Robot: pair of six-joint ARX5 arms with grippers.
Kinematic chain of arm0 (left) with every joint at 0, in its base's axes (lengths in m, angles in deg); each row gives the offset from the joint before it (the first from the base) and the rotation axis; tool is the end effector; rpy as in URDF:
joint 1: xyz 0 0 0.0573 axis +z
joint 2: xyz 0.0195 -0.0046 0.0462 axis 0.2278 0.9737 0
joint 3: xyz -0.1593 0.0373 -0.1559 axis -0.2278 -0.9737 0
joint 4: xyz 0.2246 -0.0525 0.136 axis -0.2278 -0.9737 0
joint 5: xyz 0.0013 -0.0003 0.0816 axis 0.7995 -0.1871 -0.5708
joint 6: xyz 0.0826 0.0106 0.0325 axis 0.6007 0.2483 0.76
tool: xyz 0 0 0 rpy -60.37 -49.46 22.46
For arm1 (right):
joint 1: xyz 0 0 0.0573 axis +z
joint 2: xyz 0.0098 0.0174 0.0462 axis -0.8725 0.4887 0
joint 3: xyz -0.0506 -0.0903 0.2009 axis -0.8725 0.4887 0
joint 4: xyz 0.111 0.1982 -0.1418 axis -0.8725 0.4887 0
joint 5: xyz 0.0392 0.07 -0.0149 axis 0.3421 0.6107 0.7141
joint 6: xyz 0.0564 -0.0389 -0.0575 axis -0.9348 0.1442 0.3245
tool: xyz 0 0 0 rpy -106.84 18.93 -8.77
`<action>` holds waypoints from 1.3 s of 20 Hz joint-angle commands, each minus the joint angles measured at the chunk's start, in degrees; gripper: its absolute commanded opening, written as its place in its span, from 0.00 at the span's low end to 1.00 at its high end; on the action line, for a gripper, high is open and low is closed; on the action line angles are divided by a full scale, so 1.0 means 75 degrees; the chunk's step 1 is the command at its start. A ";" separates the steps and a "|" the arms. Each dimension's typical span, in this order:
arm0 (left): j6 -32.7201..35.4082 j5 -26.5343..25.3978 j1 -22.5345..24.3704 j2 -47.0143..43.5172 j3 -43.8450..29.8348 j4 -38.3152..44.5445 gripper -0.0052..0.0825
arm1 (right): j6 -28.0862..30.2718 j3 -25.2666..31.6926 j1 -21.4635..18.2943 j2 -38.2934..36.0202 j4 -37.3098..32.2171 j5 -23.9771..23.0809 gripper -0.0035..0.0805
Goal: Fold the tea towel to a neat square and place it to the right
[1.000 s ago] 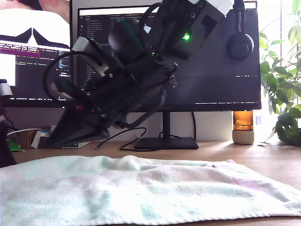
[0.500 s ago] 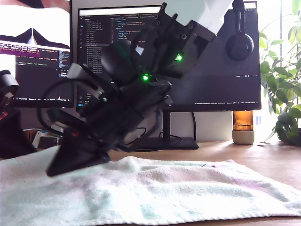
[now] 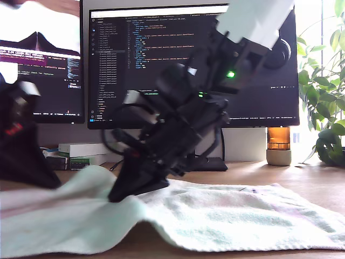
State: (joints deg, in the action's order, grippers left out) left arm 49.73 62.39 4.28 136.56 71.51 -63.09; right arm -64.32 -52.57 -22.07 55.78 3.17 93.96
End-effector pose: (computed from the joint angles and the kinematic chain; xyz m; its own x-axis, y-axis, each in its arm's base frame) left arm 0.2782 -0.0937 0.0564 0.1220 -0.6716 -0.7308 0.5809 0.6453 -0.4961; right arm 0.3113 0.3008 0.0444 0.0931 0.7452 -0.6603 -0.8067 0.4452 0.3886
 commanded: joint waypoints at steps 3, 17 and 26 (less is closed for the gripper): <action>-0.0035 -0.0667 -0.0184 -0.0061 -0.0029 0.0230 0.03 | -0.0017 -0.0032 0.0134 0.0012 0.0070 0.0006 0.03; -0.0396 0.0606 -0.0137 -0.0388 0.0137 0.0207 0.03 | -0.0003 -0.0093 0.0291 -0.0099 0.0425 0.0353 0.03; -0.0367 -0.1139 0.0787 -0.0612 0.0571 0.0356 0.03 | -0.0006 -0.0105 0.0321 -0.0099 0.0522 0.0443 0.03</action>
State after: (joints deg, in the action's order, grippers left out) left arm 46.76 53.95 11.04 129.80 77.13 -60.41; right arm -64.34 -53.10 -20.15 55.69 6.76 96.69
